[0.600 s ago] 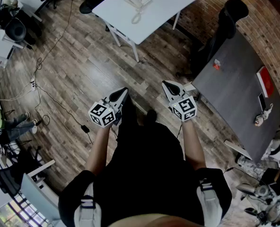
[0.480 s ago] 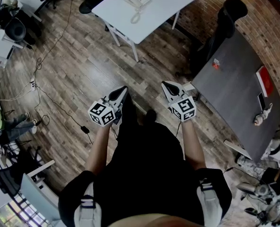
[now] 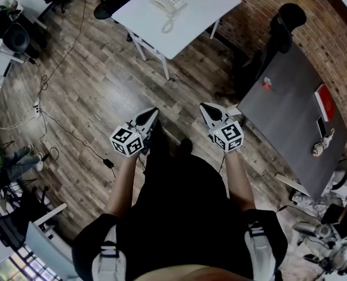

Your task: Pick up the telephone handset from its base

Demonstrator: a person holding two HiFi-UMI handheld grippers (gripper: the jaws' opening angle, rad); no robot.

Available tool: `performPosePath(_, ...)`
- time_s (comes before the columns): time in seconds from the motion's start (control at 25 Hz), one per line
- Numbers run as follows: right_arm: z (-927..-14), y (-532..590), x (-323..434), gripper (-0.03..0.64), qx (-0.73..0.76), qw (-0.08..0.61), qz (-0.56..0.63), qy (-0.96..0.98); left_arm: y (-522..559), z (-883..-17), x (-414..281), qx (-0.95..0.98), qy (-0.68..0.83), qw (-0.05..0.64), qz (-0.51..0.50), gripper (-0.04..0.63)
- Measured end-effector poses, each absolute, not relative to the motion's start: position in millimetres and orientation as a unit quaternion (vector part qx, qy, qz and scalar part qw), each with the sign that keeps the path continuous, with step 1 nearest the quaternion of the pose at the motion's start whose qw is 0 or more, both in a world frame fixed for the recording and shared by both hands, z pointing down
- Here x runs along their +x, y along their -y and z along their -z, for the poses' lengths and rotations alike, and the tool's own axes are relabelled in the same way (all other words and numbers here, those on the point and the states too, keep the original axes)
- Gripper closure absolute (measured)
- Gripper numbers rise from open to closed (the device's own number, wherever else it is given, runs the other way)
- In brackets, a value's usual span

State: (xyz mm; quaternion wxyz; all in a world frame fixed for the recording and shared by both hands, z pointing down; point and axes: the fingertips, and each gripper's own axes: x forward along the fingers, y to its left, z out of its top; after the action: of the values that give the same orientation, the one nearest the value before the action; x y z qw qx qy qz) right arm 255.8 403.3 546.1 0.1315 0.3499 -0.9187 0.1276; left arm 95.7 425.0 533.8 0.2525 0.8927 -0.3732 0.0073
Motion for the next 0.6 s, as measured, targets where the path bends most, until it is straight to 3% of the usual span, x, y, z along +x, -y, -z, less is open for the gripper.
performPosePath(0.16, -541, -381, 238, 0.62, 0.353, 0.103, -0.155, 0.917, -401, -534, 76, 0.894, 0.368, 0.256, -0.004, 0.575)
performPosePath(0.6, -545, -314, 161, 0.618, 0.351, 0.142, -0.148, 0.914, -318, -526, 0, 0.898, 0.359, 0.256, 0.004, 0.575)
